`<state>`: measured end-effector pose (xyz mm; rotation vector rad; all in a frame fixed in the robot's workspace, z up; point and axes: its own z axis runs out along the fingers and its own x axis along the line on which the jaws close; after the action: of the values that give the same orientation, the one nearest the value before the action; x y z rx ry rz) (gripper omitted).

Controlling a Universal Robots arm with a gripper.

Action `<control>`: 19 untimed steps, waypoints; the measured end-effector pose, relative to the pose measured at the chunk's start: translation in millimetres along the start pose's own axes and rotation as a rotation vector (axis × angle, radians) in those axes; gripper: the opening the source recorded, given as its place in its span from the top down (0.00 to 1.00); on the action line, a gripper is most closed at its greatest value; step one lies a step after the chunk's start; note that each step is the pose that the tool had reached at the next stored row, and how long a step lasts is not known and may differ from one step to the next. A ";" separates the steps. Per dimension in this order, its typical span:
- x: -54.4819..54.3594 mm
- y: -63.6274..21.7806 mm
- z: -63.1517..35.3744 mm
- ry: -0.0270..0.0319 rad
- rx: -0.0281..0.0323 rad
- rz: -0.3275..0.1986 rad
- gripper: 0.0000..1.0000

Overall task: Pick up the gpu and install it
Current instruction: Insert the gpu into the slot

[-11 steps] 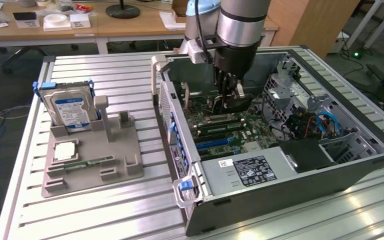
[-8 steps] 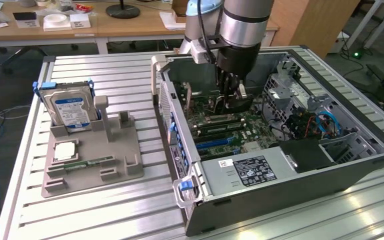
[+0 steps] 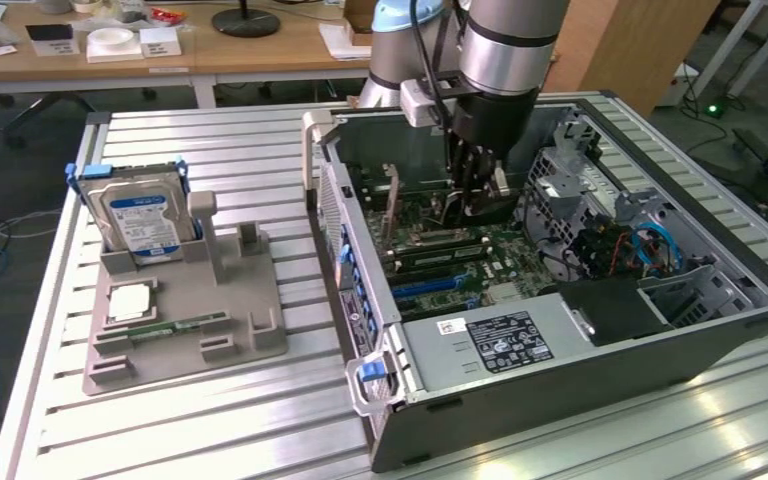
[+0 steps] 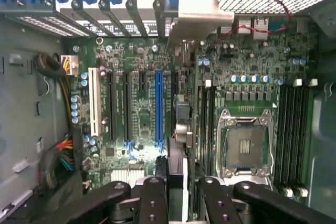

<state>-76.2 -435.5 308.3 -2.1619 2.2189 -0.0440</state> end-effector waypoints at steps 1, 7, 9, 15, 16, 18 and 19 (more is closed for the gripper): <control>0.0 0.0 0.0 0.0001 0.0000 0.000 0.73; 0.0 0.0 0.0 0.0000 0.0000 0.000 0.73; 0.0 0.0 0.0 0.0000 0.0000 0.000 0.73; 0.0 -1.8 0.2 0.0001 -0.0001 0.000 0.73; -0.1 -1.9 0.2 0.0001 0.0000 0.000 0.73; 0.0 -1.9 0.3 0.0000 0.0000 0.000 0.73; -0.1 -1.9 0.3 0.0000 0.0000 0.000 0.73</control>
<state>-74.3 -435.5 308.1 -2.1619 2.2189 -0.0440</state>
